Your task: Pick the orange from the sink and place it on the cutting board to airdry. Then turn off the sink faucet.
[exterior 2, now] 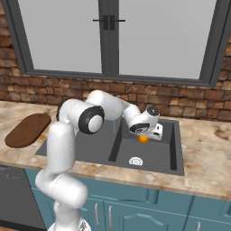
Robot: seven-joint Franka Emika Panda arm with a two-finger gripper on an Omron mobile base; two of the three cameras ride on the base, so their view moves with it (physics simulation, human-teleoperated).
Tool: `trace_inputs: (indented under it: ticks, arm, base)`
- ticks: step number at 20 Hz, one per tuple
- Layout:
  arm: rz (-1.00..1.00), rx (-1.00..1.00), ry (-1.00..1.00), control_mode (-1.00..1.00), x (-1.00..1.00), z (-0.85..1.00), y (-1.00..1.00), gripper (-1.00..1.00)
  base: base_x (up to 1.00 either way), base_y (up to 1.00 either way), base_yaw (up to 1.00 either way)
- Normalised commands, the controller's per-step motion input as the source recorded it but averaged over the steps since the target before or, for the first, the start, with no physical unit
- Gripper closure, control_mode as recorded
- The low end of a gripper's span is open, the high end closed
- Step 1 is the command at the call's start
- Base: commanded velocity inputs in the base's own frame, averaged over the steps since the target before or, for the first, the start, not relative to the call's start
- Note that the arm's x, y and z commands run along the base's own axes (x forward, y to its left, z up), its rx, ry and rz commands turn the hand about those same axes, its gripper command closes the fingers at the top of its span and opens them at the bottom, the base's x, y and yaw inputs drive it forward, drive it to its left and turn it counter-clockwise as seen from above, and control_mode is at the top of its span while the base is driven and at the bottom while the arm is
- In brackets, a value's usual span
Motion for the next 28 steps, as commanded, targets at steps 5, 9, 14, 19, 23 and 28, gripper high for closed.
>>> trace_inputs:
  ticks: [5, 9, 14, 19, 23, 28]
  arm:
    - [0.0, -0.02, -0.13, -1.0, -0.38, 0.52, 0.0, 1.0]
    - [0.0, -0.03, -0.16, -1.0, -0.51, 0.4, 0.0, 1.0]
    - [0.0, -0.03, -0.11, -1.0, -0.49, 0.42, 0.0, 1.0]
    - [0.0, 0.02, -0.04, -1.0, -0.49, 0.48, 0.0, 1.0]
    - [0.0, 0.09, 0.0, -1.0, -0.37, 0.68, 0.0, 1.0]
    - [0.0, 0.11, 0.0, -1.0, -0.2, 0.73, 0.0, 1.0]
  base:
    - [0.0, 0.0, 0.0]
    - [0.0, 0.0, 0.0]
    - [0.0, 0.0, 0.0]
    - [0.0, 0.0, 0.0]
    - [0.0, 0.0, 0.0]
    - [0.0, 0.0, 0.0]
